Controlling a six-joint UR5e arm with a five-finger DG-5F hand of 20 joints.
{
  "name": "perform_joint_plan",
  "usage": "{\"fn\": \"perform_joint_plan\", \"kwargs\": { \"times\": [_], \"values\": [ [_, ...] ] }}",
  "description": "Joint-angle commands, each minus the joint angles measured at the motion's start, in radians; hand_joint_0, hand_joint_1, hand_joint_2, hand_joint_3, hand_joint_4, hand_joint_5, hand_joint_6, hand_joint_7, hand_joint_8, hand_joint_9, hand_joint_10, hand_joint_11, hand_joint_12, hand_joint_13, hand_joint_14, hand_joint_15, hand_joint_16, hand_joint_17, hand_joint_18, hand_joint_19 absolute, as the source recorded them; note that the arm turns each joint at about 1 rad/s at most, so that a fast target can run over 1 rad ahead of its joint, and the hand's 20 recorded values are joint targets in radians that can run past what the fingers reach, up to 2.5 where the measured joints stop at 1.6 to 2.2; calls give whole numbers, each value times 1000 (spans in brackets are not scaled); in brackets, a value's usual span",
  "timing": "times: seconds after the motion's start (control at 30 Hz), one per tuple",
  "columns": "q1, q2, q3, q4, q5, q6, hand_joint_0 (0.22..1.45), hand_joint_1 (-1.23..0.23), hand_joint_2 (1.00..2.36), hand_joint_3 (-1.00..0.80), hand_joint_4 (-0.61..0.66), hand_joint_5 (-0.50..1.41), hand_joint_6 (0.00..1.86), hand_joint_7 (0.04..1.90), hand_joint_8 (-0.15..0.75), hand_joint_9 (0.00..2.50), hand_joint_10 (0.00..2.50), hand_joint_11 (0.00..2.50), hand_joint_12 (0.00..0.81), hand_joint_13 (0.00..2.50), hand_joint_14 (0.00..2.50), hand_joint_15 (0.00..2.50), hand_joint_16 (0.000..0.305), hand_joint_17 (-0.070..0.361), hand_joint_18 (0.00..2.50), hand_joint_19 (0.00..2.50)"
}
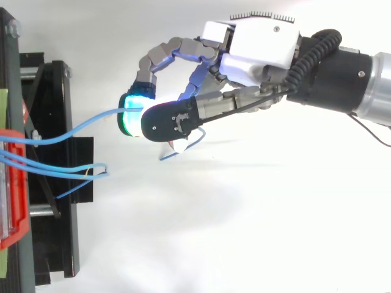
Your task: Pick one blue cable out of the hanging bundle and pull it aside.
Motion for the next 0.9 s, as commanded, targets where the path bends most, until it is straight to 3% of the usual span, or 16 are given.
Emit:
{"fn": "perform_joint_plan", "kwargs": {
  "times": [0.0,0.87],
  "values": [
    [0,0,0,0,0,0,539,-809,1241,-16,-258,-41,900,983,274,1272,21,636,332,1025,22,584,62,138,904,374],
    [0,0,-2,0,0,0,545,-812,1218,-14,-260,-42,901,970,273,1271,21,634,328,1024,21,584,61,138,902,375]
  ]
}}
